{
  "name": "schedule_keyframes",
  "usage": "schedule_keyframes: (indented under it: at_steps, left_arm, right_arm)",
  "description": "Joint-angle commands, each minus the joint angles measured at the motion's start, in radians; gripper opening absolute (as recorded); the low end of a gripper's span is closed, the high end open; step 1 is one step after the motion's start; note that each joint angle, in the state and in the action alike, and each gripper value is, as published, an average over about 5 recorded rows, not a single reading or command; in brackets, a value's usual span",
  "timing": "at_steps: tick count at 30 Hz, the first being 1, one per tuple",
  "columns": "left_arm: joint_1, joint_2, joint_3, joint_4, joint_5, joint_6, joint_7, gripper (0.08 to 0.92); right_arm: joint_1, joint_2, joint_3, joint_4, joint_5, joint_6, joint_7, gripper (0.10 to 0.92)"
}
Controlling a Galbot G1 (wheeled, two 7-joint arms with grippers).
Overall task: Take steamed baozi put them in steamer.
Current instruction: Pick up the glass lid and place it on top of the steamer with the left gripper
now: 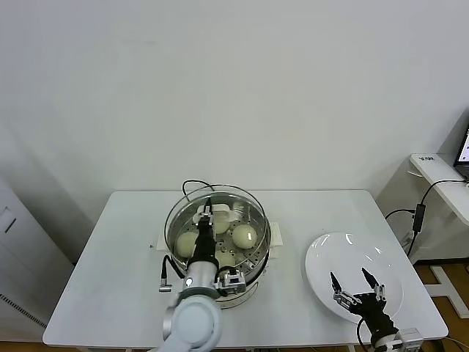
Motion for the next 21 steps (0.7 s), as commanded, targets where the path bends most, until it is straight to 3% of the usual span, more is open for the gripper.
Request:
schedule_keyframes:
  at_steps: [1, 21]
  left_arm:
    - [0.004, -0.058, 0.034, 0.049, 0.1, 0.041, 0.023, 0.119]
    - [0.014, -0.047, 0.015, 0.099, 0.064, 0.049, 0.001, 0.119]
  right_arm:
    - [0.004, 0.0, -0.004, -0.006, -0.005, 0.003, -0.003, 0.823]
    - [-0.007, 0.01, -0.002, 0.003, -0.006, 0.016, -0.01, 0.823]
